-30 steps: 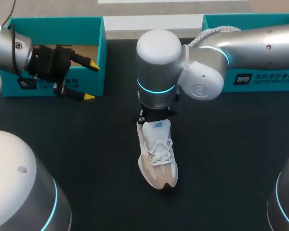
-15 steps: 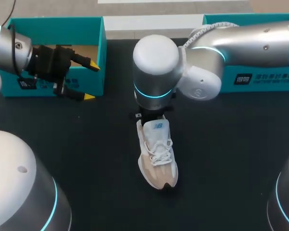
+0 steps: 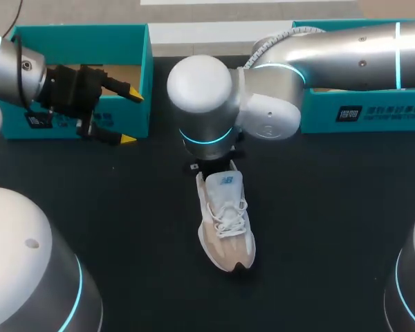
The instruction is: Take the shoe out of the shoebox, open the shoe tongue, remove and reinsert the insole, then place the shoe into the shoebox
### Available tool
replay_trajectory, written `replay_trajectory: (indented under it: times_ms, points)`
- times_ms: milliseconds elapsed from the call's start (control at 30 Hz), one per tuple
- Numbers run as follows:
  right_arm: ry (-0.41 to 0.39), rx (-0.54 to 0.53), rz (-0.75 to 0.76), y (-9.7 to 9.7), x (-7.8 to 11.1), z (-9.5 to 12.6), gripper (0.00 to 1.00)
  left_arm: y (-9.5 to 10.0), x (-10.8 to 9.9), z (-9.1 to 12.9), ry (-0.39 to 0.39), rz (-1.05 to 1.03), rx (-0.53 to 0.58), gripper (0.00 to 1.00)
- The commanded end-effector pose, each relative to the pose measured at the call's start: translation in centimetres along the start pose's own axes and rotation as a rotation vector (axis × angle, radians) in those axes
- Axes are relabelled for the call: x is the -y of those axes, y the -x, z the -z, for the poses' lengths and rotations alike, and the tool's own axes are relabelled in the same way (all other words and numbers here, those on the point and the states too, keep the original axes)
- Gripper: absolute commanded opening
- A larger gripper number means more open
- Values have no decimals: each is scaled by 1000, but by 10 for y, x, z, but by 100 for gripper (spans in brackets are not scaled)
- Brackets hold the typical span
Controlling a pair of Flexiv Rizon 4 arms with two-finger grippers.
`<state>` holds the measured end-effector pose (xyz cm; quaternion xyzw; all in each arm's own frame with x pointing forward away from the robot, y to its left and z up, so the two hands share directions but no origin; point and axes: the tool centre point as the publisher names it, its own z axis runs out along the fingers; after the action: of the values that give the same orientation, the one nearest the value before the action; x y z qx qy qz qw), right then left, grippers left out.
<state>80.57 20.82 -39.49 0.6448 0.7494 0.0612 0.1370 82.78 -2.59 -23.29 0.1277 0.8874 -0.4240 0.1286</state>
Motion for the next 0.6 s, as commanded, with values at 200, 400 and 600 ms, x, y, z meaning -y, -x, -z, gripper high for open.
replay_trajectory:
  times_ms: [200,400,600]
  points:
    - [98,37,8,-11,-2,-10,0,0,0,0,2,-1,-1,100]
    - [47,34,4,-9,3,-21,0,0,0,0,2,-1,-1,100]
    - [35,52,28,8,3,15,0,0,0,0,2,-1,-1,100]
